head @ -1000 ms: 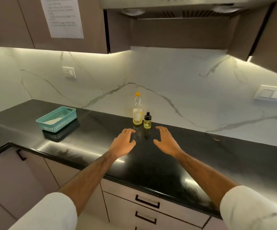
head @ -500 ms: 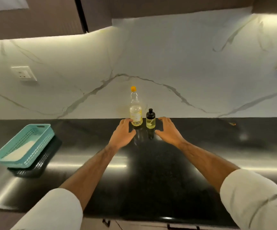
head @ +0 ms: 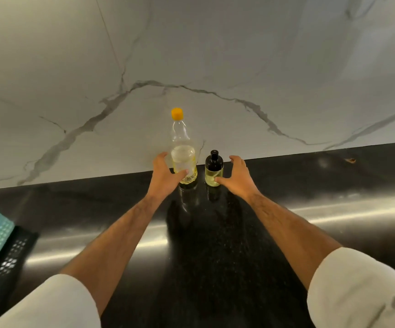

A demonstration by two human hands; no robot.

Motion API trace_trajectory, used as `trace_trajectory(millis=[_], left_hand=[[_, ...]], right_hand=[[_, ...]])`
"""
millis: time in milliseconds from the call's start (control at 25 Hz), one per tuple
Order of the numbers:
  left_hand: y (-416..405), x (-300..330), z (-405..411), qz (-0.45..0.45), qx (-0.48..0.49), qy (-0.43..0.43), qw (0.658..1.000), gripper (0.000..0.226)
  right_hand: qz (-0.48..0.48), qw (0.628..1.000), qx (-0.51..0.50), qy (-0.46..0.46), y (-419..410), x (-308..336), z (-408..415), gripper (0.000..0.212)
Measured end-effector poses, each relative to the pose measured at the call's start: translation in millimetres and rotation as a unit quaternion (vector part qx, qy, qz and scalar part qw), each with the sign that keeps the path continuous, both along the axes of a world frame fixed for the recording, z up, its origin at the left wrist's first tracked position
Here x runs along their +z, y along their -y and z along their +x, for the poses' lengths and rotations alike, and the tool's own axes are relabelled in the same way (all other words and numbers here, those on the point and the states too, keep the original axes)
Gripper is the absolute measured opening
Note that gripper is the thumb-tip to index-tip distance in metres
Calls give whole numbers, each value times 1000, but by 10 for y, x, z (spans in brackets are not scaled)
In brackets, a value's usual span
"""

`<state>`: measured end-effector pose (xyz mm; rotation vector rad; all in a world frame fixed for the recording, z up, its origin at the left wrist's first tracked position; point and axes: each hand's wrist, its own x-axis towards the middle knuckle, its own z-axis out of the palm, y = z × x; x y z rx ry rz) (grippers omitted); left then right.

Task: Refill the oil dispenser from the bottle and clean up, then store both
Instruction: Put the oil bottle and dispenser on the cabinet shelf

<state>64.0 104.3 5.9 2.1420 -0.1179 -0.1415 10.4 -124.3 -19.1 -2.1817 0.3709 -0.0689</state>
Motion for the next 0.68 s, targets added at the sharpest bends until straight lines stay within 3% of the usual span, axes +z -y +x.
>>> trace_trajectory(millis=[160,320,680], left_hand=[[91,-216,353,-71,22,-14,997,96],[199,-274,570,-96,24,-25,995,106],[409,-335,767,-102,36,27,994,74]], right_hand=[[89,996,-20,3,-31,-260,256,103],[140,990,-23,7,-58,-440,406,99],[164,986,-23,36,-125,-571,582,74]])
